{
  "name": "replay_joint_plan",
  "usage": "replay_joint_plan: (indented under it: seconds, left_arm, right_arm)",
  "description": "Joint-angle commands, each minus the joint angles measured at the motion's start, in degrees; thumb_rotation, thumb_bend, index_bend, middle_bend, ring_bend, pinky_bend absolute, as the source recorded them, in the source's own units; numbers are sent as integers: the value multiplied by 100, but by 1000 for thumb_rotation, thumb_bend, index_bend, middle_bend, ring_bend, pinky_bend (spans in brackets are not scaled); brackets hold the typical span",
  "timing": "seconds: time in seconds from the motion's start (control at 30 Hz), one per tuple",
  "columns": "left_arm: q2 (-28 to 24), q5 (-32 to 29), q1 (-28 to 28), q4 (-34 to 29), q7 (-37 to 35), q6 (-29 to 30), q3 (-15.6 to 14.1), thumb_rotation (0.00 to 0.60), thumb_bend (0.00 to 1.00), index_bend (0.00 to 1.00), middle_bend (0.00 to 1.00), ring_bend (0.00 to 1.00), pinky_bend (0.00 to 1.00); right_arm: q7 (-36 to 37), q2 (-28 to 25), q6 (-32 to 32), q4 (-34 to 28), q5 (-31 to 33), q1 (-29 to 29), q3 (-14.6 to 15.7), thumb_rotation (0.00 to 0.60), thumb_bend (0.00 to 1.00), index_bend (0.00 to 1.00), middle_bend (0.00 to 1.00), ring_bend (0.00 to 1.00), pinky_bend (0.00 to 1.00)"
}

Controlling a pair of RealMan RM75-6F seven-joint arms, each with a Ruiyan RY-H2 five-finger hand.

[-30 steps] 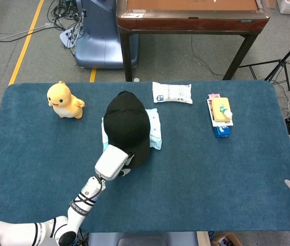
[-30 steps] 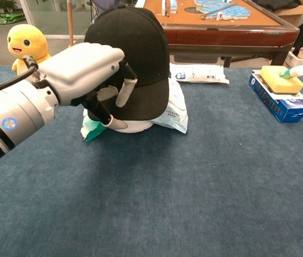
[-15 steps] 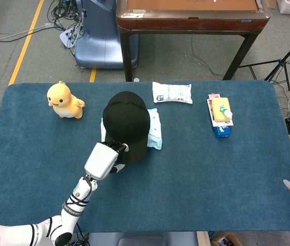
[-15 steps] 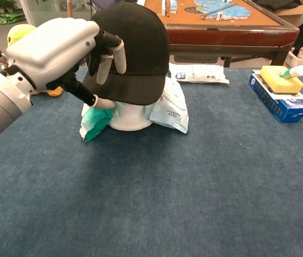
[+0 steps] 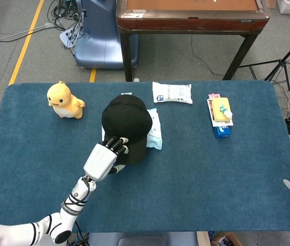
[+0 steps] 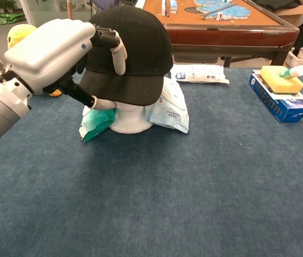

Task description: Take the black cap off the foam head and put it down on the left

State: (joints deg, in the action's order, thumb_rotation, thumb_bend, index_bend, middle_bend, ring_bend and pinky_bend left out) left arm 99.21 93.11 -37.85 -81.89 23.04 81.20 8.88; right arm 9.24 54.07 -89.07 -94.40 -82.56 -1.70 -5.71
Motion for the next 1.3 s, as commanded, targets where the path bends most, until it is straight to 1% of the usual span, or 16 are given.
replay_joint_plan:
  seconds: [0.03, 0.27, 0.43, 0.63, 0.77, 1.03, 1.3]
  left_arm:
    - [13, 13, 11, 23, -3, 10, 6, 600, 49, 532, 321, 268, 572]
    - [-6, 30, 26, 18, -17, -30, 6, 600, 154, 559, 277, 225, 504]
    - [-38, 47, 41, 14, -44, -60, -10, 600, 222, 550, 267, 218, 479]
    - [-44, 87, 56, 5, -101, -58, -17, 600, 273, 544, 258, 213, 464]
    - [-34, 162, 62, 22, -182, 8, -12, 600, 288, 558, 250, 209, 459]
    - [-56, 287, 53, -24, -149, 80, 22, 600, 298, 576, 190, 177, 437]
    - [-183, 237, 38, -285, 19, 2, 119, 600, 309, 593, 188, 174, 425]
  right_arm:
    - [-12, 0, 8, -4, 3, 3, 0, 600, 79, 449, 448, 361, 548]
    - [-36, 1, 17, -14, 7, 9, 0, 600, 79, 449, 448, 361, 548]
    - [-38, 0, 25, -15, 17, 11, -3, 600, 80, 449, 448, 361, 548]
    - [-49, 1, 27, -19, 19, 11, -2, 600, 79, 449, 448, 361, 548]
    - [-39, 1, 28, -15, 26, 10, -6, 600, 79, 449, 448, 361, 548]
    - [-43, 0, 32, -18, 29, 13, -8, 600, 79, 449, 448, 361, 548]
    - [-57, -2, 51, -18, 33, 19, -4, 600, 80, 449, 448, 361, 548]
